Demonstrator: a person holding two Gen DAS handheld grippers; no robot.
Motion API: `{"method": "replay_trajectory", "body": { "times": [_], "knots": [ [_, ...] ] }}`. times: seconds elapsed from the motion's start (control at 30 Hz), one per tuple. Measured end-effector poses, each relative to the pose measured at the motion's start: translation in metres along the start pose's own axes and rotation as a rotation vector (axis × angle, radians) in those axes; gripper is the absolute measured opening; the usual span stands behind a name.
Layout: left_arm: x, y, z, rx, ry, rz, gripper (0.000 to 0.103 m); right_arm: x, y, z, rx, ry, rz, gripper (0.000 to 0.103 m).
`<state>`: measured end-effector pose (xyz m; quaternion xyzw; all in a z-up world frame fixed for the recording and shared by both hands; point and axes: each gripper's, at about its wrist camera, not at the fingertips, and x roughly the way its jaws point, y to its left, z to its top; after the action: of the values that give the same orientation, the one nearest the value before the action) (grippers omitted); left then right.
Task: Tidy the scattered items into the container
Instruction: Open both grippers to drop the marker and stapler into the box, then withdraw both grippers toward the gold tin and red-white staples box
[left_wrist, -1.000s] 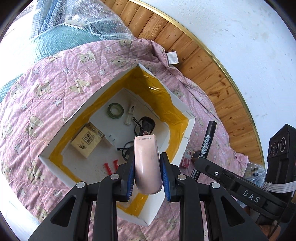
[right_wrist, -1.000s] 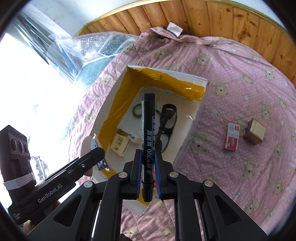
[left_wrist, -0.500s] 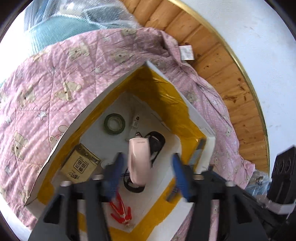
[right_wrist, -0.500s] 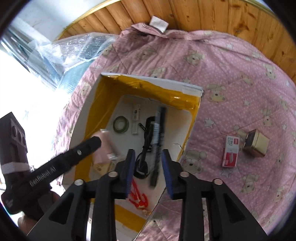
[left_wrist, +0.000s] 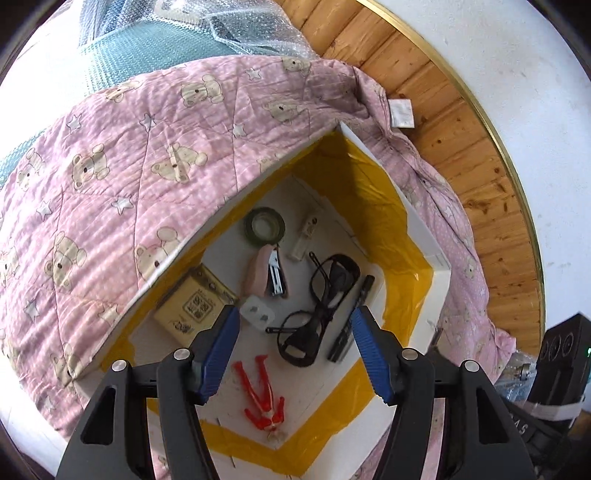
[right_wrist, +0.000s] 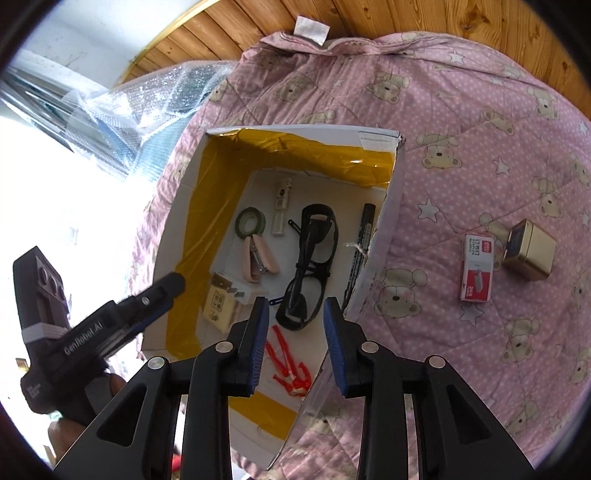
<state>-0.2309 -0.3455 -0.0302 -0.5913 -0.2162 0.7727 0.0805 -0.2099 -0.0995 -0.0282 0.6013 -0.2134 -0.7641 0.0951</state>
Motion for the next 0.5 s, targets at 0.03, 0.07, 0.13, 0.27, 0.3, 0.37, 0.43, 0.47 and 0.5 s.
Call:
{"method": "replay_trajectory", "body": {
  "times": [0.03,0.07,0.13,0.27,0.3,0.37,0.43,0.47,0.5],
  "knots": [
    [-0.001,-0.003,-0.004,0.006,0.002,-0.001,0.064,-0.002,0.001,-0.002,-0.001,-0.001,0.004,0.034],
    [-0.003,-0.006,-0.008,0.012,0.004,-0.003,0.064,-0.004,0.002,-0.004,-0.004,-0.002,0.006,0.034],
    [-0.008,-0.013,-0.016,0.025,0.005,-0.010,0.064,-0.008,0.004,-0.008,-0.010,-0.005,0.010,0.034],
    [-0.018,-0.025,-0.027,0.052,-0.001,-0.023,0.064,-0.016,0.007,-0.018,-0.021,-0.011,0.017,0.034],
    [-0.022,-0.027,-0.030,0.061,-0.004,-0.025,0.064,-0.018,0.007,-0.021,-0.022,-0.013,0.019,0.034],
    [-0.027,-0.032,-0.034,0.075,-0.008,-0.029,0.064,-0.023,0.007,-0.026,-0.021,-0.018,0.023,0.034],
    [-0.032,-0.035,-0.039,0.082,-0.009,-0.028,0.064,-0.028,0.008,-0.031,-0.021,-0.023,0.027,0.034],
    [-0.034,-0.035,-0.042,0.084,-0.010,-0.030,0.064,-0.030,0.008,-0.034,-0.022,-0.026,0.029,0.034],
    [-0.037,-0.036,-0.044,0.086,-0.011,-0.033,0.064,-0.032,0.008,-0.036,-0.022,-0.029,0.033,0.034]
  ]
}}
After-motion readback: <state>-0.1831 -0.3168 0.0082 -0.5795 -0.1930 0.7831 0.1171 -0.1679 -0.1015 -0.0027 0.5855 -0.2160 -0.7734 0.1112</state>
